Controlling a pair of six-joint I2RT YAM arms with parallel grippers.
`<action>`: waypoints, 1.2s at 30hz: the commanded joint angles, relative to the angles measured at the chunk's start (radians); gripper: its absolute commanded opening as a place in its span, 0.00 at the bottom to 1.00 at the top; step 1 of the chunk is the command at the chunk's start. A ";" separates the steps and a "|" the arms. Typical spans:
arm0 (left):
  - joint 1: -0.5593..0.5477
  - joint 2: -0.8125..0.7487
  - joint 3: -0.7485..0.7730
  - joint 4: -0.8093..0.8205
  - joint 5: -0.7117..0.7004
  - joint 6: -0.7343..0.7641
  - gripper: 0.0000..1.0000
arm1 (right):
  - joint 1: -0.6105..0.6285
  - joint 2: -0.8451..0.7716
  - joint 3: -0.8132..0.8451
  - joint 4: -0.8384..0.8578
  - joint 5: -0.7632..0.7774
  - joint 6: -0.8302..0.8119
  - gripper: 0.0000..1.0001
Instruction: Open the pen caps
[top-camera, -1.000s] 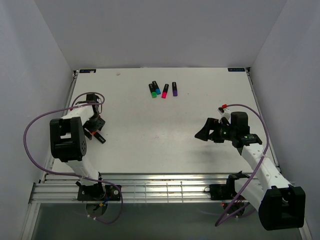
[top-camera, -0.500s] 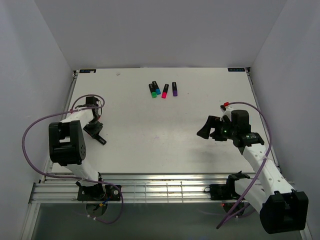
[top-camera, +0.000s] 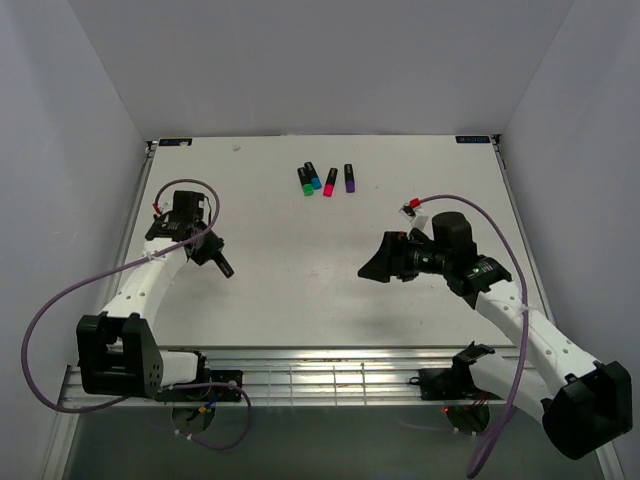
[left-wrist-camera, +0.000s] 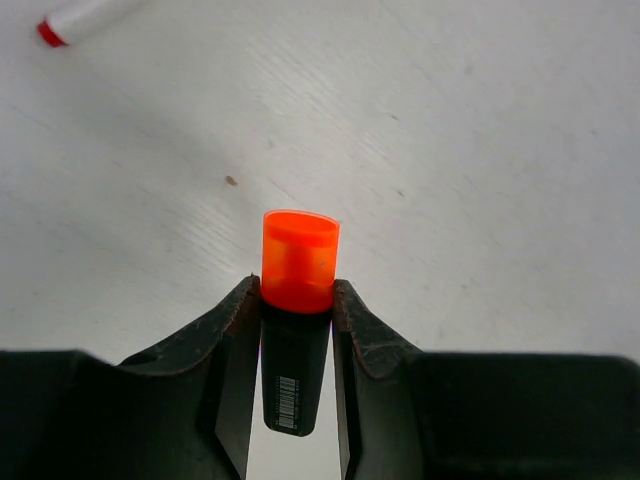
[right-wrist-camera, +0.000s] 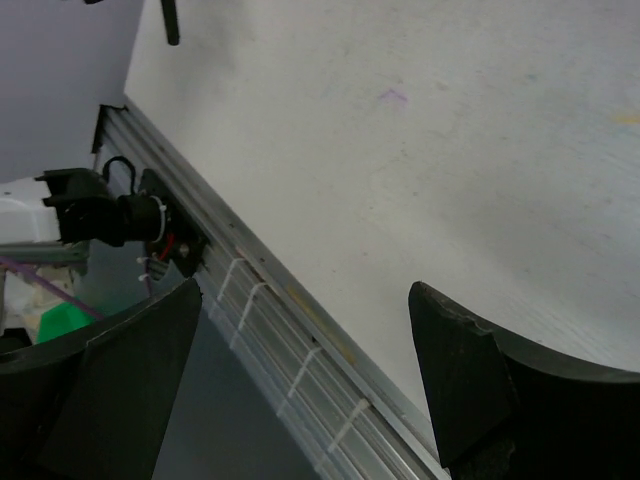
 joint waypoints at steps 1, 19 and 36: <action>-0.061 -0.099 0.004 0.053 0.140 0.044 0.00 | 0.110 0.030 0.033 0.234 -0.070 0.116 0.90; -0.417 -0.171 -0.035 0.174 0.324 -0.214 0.00 | 0.478 0.379 0.159 0.542 0.193 0.152 0.72; -0.509 -0.176 0.014 0.024 0.177 -0.355 0.00 | 0.540 0.587 0.259 0.592 0.288 0.142 0.39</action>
